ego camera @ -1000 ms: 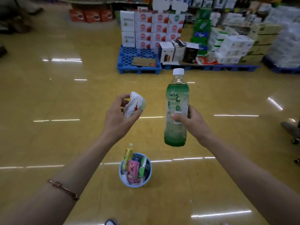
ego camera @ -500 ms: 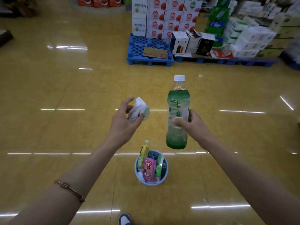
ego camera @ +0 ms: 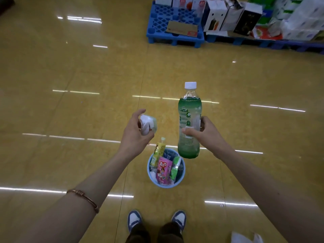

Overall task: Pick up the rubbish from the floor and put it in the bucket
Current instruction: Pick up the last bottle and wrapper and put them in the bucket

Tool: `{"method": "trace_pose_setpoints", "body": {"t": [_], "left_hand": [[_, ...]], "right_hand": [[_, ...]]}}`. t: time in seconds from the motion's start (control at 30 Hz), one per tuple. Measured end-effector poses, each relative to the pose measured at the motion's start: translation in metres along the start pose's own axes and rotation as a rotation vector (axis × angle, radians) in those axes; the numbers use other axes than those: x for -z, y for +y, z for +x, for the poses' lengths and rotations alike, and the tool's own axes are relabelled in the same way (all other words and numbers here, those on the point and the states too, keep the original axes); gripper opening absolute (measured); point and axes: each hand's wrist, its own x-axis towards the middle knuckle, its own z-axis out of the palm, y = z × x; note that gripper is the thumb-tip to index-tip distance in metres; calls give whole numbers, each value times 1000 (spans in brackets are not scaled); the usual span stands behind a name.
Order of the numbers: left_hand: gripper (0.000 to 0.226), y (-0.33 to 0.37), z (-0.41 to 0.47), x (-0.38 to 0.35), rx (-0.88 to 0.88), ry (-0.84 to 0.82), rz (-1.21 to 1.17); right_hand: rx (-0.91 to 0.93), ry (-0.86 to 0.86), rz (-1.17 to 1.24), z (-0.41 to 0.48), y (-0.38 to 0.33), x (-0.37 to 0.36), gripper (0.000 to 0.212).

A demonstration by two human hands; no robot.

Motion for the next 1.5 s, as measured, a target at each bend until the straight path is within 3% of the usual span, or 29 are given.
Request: {"method": "trace_pose_setpoints", "body": {"t": [0.33, 0.8, 1.03, 1.27, 1.4, 1.5], "left_hand": [[60, -89, 23, -55, 152, -28, 5], [55, -300, 18, -164, 350, -209, 300], [60, -353, 25, -199, 390, -244, 314], [39, -396, 16, -231, 496, -235, 285], [31, -401, 14, -242, 473, -231, 216], [38, -404, 5, -249, 384, -310, 207]], "right_hand": [[-23, -82, -34, 58, 68, -40, 56], [-187, -75, -104, 121, 260, -129, 57], [-246, -83, -69, 140, 314, -162, 47], [-252, -70, -89, 147, 348, -165, 38], [-247, -76, -80, 151, 354, -165, 37], [-254, -74, -74, 154, 357, -167, 38]]}}
